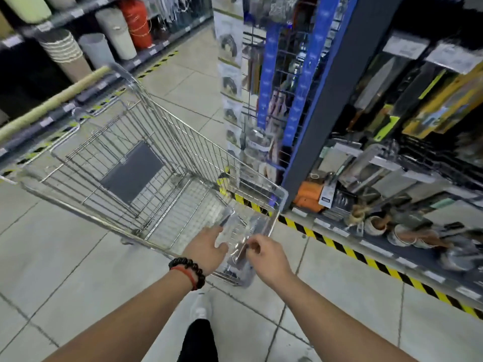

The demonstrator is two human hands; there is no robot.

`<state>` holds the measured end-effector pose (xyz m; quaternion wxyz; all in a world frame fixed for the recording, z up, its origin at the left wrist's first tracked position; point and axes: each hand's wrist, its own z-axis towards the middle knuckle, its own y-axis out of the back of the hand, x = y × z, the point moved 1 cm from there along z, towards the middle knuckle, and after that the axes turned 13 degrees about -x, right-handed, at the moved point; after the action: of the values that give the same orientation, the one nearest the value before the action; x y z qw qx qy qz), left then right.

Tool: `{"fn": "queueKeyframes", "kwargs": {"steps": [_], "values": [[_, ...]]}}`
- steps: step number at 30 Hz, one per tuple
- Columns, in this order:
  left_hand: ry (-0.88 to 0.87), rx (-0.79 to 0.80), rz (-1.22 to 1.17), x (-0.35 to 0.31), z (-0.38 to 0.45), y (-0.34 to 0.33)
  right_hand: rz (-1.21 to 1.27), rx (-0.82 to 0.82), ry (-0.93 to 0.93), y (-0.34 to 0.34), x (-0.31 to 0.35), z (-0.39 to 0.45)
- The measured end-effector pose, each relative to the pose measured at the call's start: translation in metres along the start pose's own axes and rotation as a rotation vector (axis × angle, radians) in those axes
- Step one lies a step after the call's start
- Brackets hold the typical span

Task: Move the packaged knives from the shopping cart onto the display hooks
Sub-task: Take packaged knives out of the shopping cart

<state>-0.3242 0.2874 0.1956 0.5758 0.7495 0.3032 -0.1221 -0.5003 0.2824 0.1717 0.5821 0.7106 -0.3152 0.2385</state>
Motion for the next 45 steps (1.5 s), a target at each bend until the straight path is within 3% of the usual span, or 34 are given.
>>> {"fn": "queueKeyframes", "kwargs": {"steps": [7, 12, 15, 19, 23, 27, 29, 34, 37, 43, 45], "values": [[-0.037, 0.194, 0.037, 0.058, 0.103, 0.000, 0.004, -0.055, -0.269, -0.075, 0.020, 0.045], [-0.004, 0.324, 0.068, 0.085, 0.166, -0.034, 0.045, -0.111, -0.534, -0.111, -0.005, 0.081], [0.013, 0.352, 0.080, 0.103, 0.194, -0.058, 0.008, -0.072, -0.584, -0.138, -0.027, 0.104], [0.171, 0.400, 0.046, 0.140, 0.229, -0.102, 0.002, -0.010, -0.659, -0.187, -0.064, 0.121], [0.283, 0.422, 0.033, 0.180, 0.264, -0.149, -0.029, -0.053, -0.766, -0.227, -0.101, 0.139], [0.327, 0.446, -0.009, 0.201, 0.279, -0.190, -0.044, 0.004, -0.923, -0.260, -0.128, 0.148], [0.312, 0.433, 0.003, 0.200, 0.278, -0.207, -0.115, -0.048, -0.844, -0.273, -0.134, 0.151], [0.140, 0.213, 0.218, 0.199, 0.270, -0.239, -0.211, -0.176, -0.769, -0.294, -0.158, 0.148], [0.151, 0.194, 0.219, 0.202, 0.270, -0.235, -0.308, -0.133, -0.790, -0.297, -0.168, 0.152], [0.222, 0.157, 0.138, 0.208, 0.284, -0.223, -0.027, -0.254, -0.980, -0.273, -0.141, 0.150], [0.287, 0.128, 0.046, 0.204, 0.286, -0.214, 0.054, -0.217, -1.027, -0.265, -0.134, 0.149]]}}
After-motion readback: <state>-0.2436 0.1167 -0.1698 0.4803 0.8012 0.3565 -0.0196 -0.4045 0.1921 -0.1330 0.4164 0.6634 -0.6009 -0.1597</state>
